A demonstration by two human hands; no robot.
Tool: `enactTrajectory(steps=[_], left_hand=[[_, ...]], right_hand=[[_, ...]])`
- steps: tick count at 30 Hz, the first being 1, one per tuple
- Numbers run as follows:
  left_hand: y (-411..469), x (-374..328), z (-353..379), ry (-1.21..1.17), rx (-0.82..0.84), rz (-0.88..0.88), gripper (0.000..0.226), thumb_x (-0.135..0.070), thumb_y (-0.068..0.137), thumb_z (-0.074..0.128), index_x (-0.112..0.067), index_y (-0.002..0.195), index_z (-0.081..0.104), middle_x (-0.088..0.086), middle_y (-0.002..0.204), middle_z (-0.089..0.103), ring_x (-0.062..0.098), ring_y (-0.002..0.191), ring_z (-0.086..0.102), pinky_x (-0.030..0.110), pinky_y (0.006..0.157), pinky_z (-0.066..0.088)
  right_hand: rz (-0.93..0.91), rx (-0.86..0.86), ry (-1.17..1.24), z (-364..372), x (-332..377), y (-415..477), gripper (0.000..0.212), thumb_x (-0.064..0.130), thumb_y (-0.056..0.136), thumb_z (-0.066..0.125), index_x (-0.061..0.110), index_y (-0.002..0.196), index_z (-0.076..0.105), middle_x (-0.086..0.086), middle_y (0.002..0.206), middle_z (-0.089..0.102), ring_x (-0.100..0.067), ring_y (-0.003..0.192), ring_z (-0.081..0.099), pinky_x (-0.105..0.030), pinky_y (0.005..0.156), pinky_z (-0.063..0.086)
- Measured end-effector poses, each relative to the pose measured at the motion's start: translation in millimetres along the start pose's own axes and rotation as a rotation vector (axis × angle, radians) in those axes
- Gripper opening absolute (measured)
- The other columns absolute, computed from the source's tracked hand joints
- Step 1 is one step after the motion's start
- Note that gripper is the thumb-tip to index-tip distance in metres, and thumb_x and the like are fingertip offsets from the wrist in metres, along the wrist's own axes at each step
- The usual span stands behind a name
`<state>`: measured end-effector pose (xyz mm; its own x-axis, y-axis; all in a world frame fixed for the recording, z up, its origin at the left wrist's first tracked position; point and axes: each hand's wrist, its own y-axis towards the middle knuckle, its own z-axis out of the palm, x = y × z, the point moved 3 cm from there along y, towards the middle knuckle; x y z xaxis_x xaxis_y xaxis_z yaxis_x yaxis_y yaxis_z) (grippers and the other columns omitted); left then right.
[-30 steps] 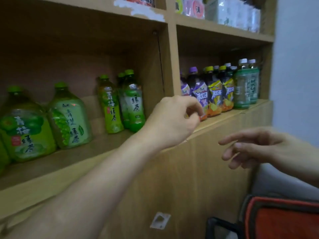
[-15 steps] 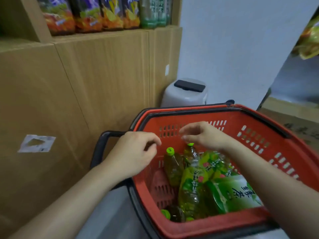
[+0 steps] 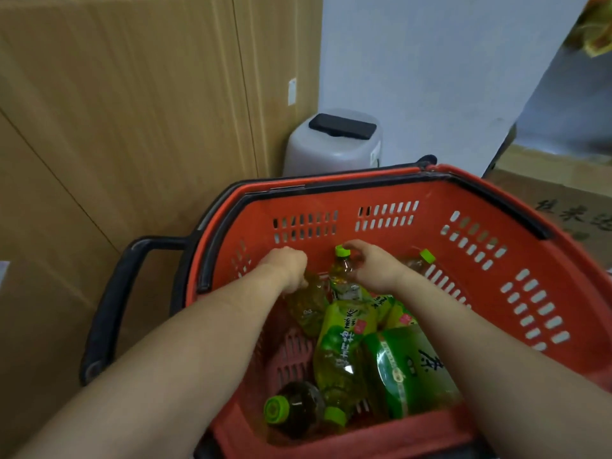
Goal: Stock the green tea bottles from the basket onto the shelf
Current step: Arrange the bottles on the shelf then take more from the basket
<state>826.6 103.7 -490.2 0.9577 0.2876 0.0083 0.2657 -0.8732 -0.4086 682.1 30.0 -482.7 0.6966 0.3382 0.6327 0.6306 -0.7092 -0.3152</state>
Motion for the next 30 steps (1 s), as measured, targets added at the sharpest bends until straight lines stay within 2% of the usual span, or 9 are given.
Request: enactTrajectory(steps=[4, 7, 12, 17, 19, 22, 24, 27, 30], left_hand=[[-8.9, -5.2, -23.5, -0.003, -0.114, 0.059, 0.034, -0.043, 0.076, 0.07, -0.012, 0.087, 0.061, 0.011, 0.095, 0.067, 0.031, 0.084, 0.062, 0.032, 0.062, 0.044], [-37.5, -5.2, -65.7, -0.067, -0.404, 0.079, 0.038, -0.049, 0.067, 0.067, -0.016, 0.085, 0.069, 0.006, 0.084, 0.068, 0.027, 0.08, 0.063, 0.03, 0.064, 0.049], [-105.2, 14.1, -109.9, -0.593, -0.846, 0.253, 0.017, -0.041, 0.071, 0.067, -0.025, 0.072, 0.068, -0.005, 0.061, 0.061, 0.009, 0.059, 0.055, 0.026, 0.055, 0.042], [-112.8, 19.2, -113.5, -0.829, -0.995, 0.108, 0.019, -0.035, 0.075, 0.069, -0.023, 0.087, 0.06, -0.007, 0.069, 0.06, 0.008, 0.063, 0.056, 0.026, 0.061, 0.044], [-118.7, 4.9, -106.0, -0.673, -1.052, 0.045, 0.023, -0.031, 0.074, 0.069, -0.022, 0.085, 0.051, -0.004, 0.074, 0.058, 0.018, 0.07, 0.057, 0.034, 0.065, 0.046], [-116.8, -58.0, -76.7, -0.393, -0.458, 0.322, 0.016, -0.04, 0.076, 0.069, -0.025, 0.078, 0.063, -0.009, 0.077, 0.065, 0.015, 0.08, 0.064, 0.033, 0.072, 0.05], [-111.9, -100.9, -47.0, -0.226, -0.049, 0.497, 0.035, -0.052, 0.081, 0.064, -0.024, 0.102, 0.067, -0.005, 0.097, 0.069, 0.016, 0.092, 0.063, 0.031, 0.077, 0.051], [-92.2, -133.4, -14.3, -0.11, 0.174, 0.486, 0.078, -0.059, 0.08, 0.062, -0.013, 0.137, 0.036, 0.011, 0.129, 0.056, 0.027, 0.108, 0.056, 0.029, 0.079, 0.046], [-73.2, -136.8, 5.6, -0.216, 0.349, 0.345, 0.102, -0.063, 0.075, 0.065, -0.013, 0.149, 0.017, 0.007, 0.153, 0.03, 0.025, 0.134, 0.038, 0.027, 0.103, 0.034]], right_hand=[[-0.054, 0.112, 0.017, 2.7, 13.7, -9.3, 0.092, 0.009, 0.079, 0.076, 0.03, 0.15, 0.022, -0.009, 0.152, 0.037, -0.025, 0.121, 0.051, -0.033, 0.093, 0.05], [-0.1, 0.288, -0.025, 5.1, 21.9, -18.3, 0.115, 0.02, 0.071, 0.083, 0.037, 0.152, 0.003, -0.004, 0.16, 0.022, -0.027, 0.143, 0.027, -0.04, 0.114, 0.03], [-0.33, 0.235, 0.205, -11.8, 46.6, -27.7, 0.123, 0.015, 0.064, 0.088, 0.036, 0.15, 0.002, 0.008, 0.144, 0.037, -0.013, 0.132, 0.04, -0.015, 0.101, 0.036], [-0.384, -0.004, 0.255, -35.7, 56.0, -34.0, 0.108, 0.024, 0.053, 0.093, 0.023, 0.142, 0.031, 0.008, 0.125, 0.056, -0.01, 0.113, 0.057, -0.025, 0.098, 0.045], [-0.322, -0.129, 0.268, -45.7, 50.6, -34.0, 0.103, 0.031, 0.05, 0.092, 0.02, 0.137, 0.038, 0.006, 0.12, 0.06, -0.011, 0.108, 0.06, -0.031, 0.096, 0.048], [-0.224, -0.323, 0.273, -70.5, 37.0, -37.4, 0.1, 0.037, 0.05, 0.09, 0.019, 0.135, 0.04, 0.004, 0.118, 0.059, -0.013, 0.105, 0.06, -0.029, 0.089, 0.049], [-0.161, -0.433, 0.34, -85.8, 26.3, -40.6, 0.102, 0.045, 0.047, 0.089, 0.019, 0.134, 0.041, 0.004, 0.117, 0.059, -0.014, 0.103, 0.06, -0.029, 0.086, 0.051], [-0.104, -0.556, 0.378, -97.8, 14.7, -45.5, 0.106, 0.056, 0.041, 0.086, 0.019, 0.131, 0.042, 0.0, 0.118, 0.059, -0.018, 0.103, 0.061, -0.036, 0.088, 0.054], [-0.092, -0.601, 0.324, -98.7, 13.8, -48.2, 0.116, 0.066, 0.035, 0.082, 0.02, 0.134, 0.041, -0.005, 0.123, 0.054, -0.021, 0.107, 0.058, -0.041, 0.092, 0.053]])
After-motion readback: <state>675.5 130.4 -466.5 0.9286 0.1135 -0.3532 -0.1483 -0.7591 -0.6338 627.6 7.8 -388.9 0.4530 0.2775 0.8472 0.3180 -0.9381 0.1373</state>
